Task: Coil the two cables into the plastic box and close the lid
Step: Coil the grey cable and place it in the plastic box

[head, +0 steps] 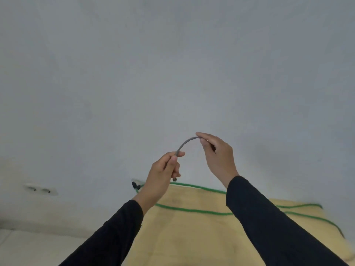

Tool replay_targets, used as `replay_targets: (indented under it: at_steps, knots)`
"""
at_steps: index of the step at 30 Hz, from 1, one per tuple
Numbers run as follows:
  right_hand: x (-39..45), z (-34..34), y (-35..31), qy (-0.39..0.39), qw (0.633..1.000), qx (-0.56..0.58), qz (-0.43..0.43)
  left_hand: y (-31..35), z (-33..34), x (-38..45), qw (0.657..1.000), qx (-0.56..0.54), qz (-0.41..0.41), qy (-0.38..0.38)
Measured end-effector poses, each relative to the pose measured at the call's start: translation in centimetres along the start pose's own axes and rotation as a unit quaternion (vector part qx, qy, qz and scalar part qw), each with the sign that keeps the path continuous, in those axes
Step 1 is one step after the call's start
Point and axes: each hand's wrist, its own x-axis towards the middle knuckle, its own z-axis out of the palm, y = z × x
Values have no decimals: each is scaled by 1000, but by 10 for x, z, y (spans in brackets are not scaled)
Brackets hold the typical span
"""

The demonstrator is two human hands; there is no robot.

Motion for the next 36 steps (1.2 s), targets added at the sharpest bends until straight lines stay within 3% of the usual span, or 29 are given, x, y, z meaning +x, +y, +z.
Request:
replay_targets:
  at_steps: [7, 12, 17, 22, 28, 36]
  knots:
    - [8, -85, 26, -19, 999, 42, -26, 39, 91, -1, 969, -238, -62, 23]
    - [2, -129, 43, -39, 998, 43, -35, 58, 144, -8, 925, -366, -99, -16]
    - [-3, -153, 41, -49, 995, 11, -83, 81, 165, -14, 924, -348, -140, -78]
    - [-7, -168, 20, -35, 989, -4, -142, 103, 176, -10, 949, -293, -98, -62]
    - [-22, -188, 17, -35, 990, -1, -136, 127, 165, -1, 922, -378, -57, -60]
    - [-17, -187, 13, 9, 989, -28, -144, 147, 166, -3, 877, -457, -57, -136]
